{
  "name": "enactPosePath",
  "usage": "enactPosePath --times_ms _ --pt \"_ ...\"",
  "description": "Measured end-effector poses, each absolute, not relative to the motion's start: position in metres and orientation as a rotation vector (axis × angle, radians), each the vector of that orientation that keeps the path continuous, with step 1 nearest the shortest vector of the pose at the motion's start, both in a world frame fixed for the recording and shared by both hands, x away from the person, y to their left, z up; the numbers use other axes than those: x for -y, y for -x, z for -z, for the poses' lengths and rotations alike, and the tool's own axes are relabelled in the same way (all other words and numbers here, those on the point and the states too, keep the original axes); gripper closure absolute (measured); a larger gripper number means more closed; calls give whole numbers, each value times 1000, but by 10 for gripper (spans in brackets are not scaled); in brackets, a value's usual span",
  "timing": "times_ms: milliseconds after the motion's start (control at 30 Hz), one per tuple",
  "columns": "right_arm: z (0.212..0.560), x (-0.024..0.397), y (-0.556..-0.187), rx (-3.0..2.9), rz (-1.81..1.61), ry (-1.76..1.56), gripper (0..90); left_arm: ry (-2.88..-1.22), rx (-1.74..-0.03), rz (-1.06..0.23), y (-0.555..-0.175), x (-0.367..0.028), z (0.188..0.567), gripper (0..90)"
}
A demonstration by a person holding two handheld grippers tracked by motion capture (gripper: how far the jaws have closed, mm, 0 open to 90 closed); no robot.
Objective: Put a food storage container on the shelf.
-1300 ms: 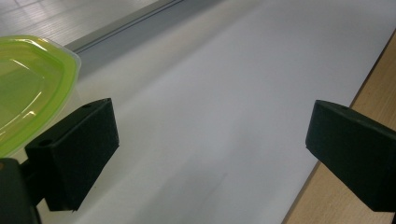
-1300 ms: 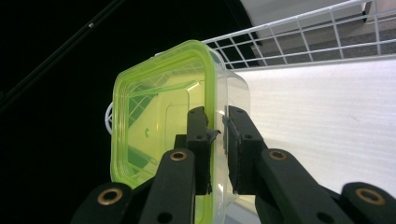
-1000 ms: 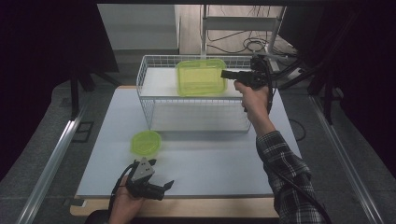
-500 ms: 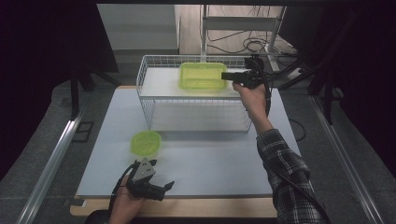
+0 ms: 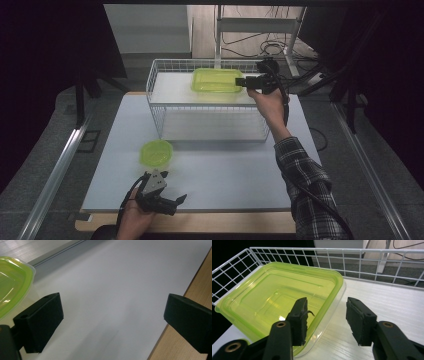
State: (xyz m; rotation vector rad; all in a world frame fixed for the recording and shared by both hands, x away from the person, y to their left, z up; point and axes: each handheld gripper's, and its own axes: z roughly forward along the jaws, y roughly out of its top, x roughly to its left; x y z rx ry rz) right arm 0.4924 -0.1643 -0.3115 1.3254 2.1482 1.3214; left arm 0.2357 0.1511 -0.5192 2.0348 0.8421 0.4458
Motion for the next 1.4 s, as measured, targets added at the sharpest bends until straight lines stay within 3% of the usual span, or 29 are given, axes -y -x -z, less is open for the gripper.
enactPosePath --times_ms 500,967,1400 --pt "302 169 -464 -2196 -1370 -1144 265 -1975 -899 -459 -237 -156 517 18" --pt "315 177 -426 -2238 -1371 -1010 155 -1976 -925 -473 -239 -158 517 20" --pt "339 185 -397 -2301 -1374 -950 112 -2009 -932 -470 -238 -155 518 20"
